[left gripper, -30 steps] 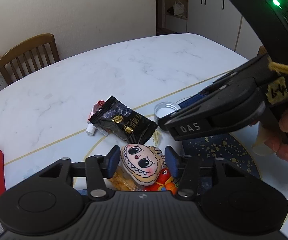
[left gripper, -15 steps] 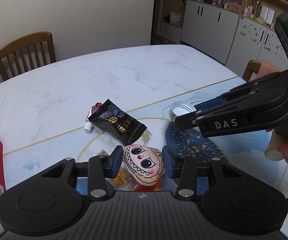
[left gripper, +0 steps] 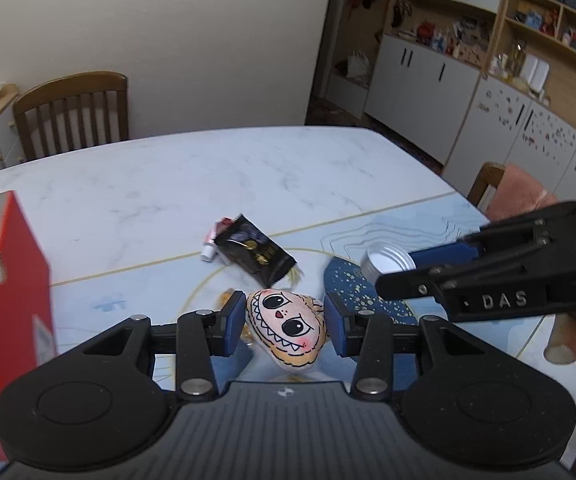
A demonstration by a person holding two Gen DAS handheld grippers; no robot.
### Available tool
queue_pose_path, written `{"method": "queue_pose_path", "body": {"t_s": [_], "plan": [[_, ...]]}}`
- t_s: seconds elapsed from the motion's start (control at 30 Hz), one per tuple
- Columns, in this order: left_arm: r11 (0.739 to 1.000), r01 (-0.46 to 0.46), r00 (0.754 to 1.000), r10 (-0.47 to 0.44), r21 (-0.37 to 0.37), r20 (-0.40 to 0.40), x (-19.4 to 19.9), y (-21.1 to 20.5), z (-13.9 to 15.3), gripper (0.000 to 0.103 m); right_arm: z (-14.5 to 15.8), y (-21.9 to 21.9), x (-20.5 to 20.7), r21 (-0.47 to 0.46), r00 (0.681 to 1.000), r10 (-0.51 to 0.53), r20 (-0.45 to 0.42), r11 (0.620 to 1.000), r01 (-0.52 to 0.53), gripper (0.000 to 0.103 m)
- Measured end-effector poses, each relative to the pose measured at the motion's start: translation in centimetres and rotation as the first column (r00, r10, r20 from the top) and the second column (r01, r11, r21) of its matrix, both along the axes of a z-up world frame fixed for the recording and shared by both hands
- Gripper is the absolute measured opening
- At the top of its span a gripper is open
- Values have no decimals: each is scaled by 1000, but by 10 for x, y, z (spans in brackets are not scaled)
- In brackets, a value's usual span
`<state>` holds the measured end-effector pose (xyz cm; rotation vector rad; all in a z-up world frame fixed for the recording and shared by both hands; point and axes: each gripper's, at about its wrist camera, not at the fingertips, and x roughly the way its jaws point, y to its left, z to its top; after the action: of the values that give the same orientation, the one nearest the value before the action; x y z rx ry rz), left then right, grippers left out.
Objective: Organize objects
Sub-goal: 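Grasp the cartoon-face keychain with the left tool while the right tool grasps the white jar lid, then carry the keychain and jar lid into the cardboard box and lower them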
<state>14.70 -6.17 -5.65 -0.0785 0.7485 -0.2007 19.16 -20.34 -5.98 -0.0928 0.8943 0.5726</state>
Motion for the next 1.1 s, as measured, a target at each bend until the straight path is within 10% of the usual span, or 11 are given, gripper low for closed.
{"method": "queue_pose_path", "body": {"t_s": [1.1], "plan": [[961, -275, 956, 276, -30, 98, -98, 218, 57, 42, 56, 205, -73, 18, 968, 242, 65, 970, -243, 36]]}}
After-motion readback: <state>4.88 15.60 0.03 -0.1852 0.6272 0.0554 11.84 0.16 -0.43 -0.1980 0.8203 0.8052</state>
